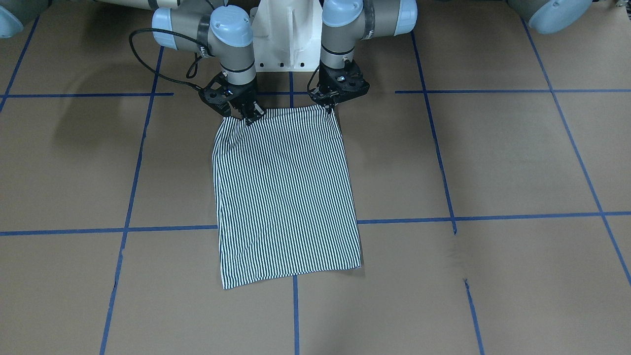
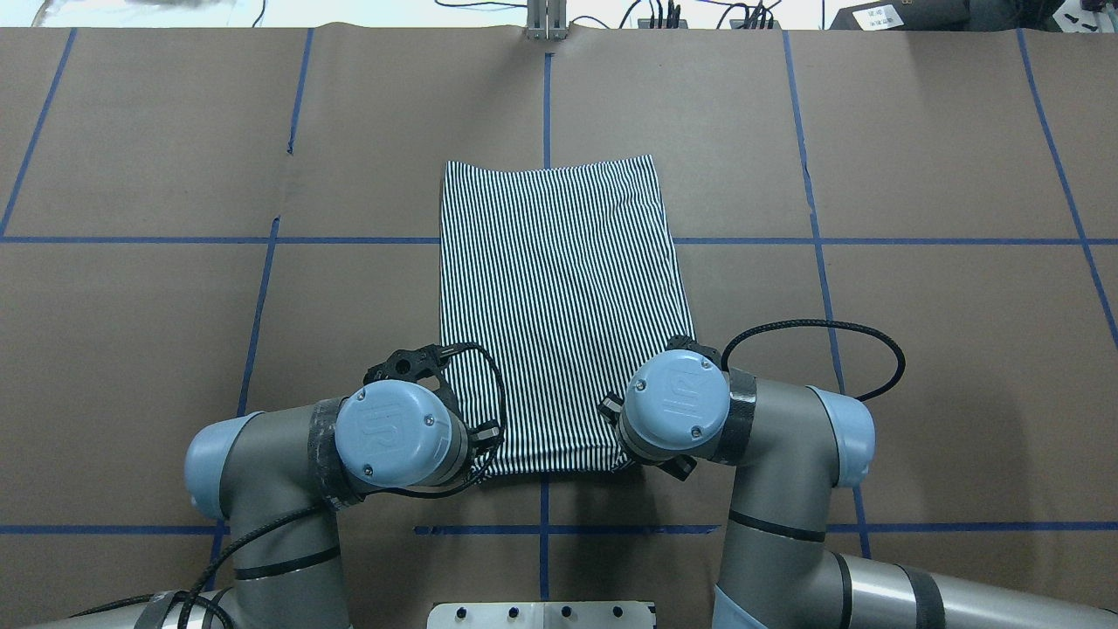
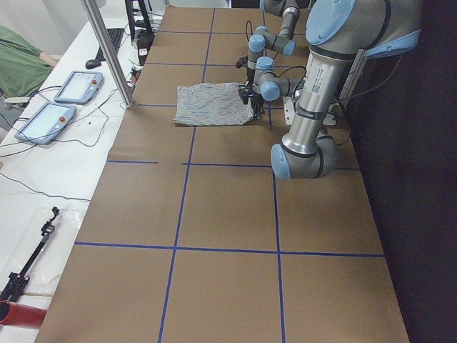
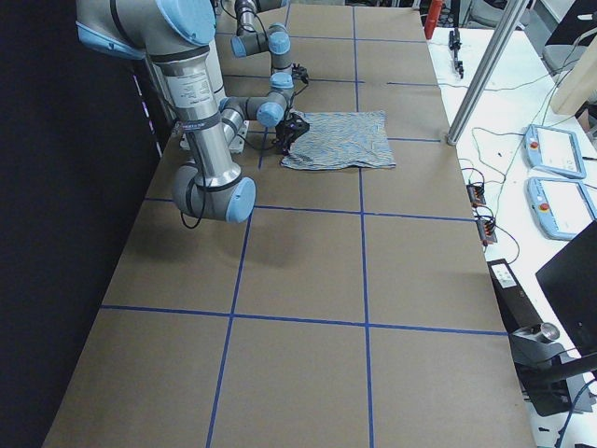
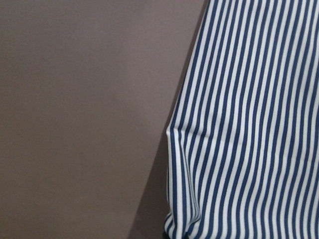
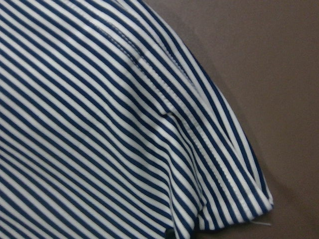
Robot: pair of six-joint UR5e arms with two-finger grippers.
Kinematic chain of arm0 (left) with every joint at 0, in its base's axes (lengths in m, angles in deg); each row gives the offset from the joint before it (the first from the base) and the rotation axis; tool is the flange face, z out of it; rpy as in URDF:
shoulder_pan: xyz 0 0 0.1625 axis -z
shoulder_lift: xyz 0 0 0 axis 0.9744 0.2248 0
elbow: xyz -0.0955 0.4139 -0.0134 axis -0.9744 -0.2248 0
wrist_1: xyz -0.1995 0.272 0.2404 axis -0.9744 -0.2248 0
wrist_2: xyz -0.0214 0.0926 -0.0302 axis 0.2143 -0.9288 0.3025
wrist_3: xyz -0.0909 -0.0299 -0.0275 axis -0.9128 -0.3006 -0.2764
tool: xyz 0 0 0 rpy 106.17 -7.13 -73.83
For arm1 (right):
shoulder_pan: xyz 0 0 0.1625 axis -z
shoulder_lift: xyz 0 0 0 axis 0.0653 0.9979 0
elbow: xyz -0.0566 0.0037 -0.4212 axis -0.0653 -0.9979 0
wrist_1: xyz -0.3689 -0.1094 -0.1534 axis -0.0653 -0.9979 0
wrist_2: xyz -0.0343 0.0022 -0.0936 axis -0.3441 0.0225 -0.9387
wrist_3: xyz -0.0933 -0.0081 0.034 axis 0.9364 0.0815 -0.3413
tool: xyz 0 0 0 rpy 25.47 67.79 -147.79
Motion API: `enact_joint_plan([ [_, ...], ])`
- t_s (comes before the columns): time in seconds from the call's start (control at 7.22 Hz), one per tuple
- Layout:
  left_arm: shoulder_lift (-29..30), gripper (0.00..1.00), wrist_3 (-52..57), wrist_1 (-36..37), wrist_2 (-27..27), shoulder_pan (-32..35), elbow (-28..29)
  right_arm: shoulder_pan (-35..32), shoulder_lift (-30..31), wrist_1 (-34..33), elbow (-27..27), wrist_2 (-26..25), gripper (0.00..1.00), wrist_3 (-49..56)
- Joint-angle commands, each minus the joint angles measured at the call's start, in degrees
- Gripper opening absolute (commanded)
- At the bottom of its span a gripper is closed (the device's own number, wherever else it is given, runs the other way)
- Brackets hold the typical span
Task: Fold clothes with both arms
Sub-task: 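Move the right gripper to the shirt's near edge beside the left gripper, then grasp the near edge with both grippers and fold it toward the far edge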
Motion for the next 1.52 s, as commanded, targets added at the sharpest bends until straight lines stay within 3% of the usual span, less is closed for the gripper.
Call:
enact_joint_plan([
  [0.0, 0.00, 0.00, 0.00, -0.07, 0.00, -0.01, -0.02, -0.32, -0.38, -0.05, 0.09, 0.18, 0.00, -0.02],
  [0.42, -0.70, 0.00, 0.79, 0.28, 0.17, -1.66, -2.29, 0.46, -0.56, -0.05, 2.72, 2.10, 0.00, -0.02],
  [0.69, -5.08, 0.00, 0.79, 0.72, 0.17, -4.92, -8.26, 2.21, 0.23, -0.05, 6.05, 3.35, 0.00, -0.02],
  [0.97, -5.80, 0.00, 0.79, 6.94, 0.44, -6.33, -13.98, 4.06, 0.58, -0.05, 7.82, 3.35, 0.00, -0.02],
  [1.25, -4.93, 0.00, 0.79, 6.35, 0.18, -5.73, -12.95, 3.90, 0.32, 0.74, 7.21, 2.65, 0.00, 0.94],
  [1.39, -4.49, 0.00, 0.88, 3.30, 0.26, -1.37, -11.38, 1.63, -0.38, 1.00, 7.12, 2.30, 0.00, 3.38],
])
